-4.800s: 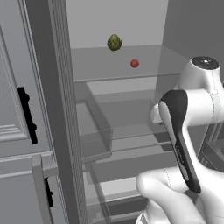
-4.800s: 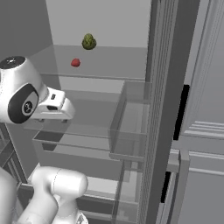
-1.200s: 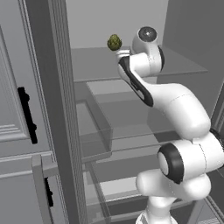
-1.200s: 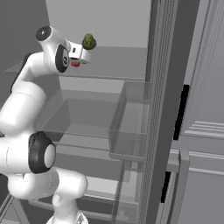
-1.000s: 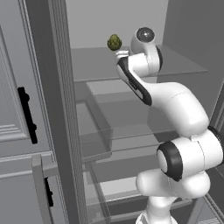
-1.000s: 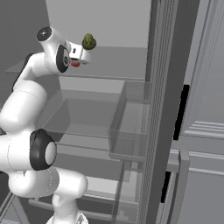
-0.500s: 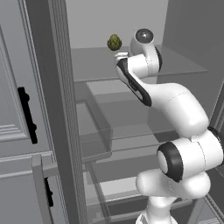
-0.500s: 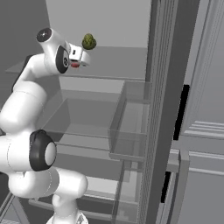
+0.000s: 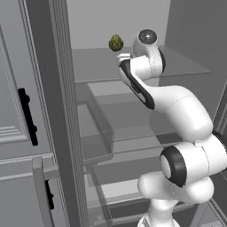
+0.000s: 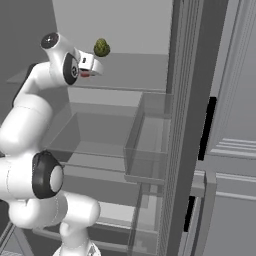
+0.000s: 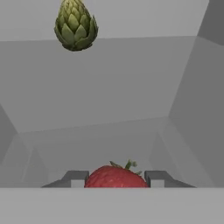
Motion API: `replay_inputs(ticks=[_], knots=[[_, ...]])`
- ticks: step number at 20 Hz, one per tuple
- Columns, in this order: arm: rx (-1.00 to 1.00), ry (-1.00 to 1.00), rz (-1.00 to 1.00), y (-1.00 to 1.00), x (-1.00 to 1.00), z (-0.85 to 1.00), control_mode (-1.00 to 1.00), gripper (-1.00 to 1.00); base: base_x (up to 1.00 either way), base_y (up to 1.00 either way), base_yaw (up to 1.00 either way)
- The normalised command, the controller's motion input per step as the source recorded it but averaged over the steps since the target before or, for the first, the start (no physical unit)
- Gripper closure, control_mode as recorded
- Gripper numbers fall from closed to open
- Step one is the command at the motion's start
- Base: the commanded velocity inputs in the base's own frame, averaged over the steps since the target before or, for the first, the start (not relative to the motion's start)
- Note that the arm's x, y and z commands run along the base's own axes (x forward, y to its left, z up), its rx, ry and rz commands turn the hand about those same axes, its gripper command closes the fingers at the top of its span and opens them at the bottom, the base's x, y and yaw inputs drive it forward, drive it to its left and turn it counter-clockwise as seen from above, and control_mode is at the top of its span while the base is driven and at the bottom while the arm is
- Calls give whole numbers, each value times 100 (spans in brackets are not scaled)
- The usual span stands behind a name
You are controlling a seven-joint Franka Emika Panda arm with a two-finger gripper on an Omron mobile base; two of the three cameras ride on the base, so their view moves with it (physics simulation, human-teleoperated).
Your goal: Take the strawberry from the fridge and place it on top of the pancake, located on the dining counter.
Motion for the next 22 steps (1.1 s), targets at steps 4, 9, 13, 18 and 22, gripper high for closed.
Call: replay_inputs(ticks=[4,9,13,18,22], knots=[[0,0,13,-9,-76,0,-100,100,0,0,0],[0,0,7,-31,-100,0,-100,100,0,0,0],[-1,0,1,-3,-100,7,-100,100,0,0,0],[0,16,0,0,-100,-5,-100,100,0,0,0],[0,9,-1,-6,-100,-55,-100,100,0,0,0]])
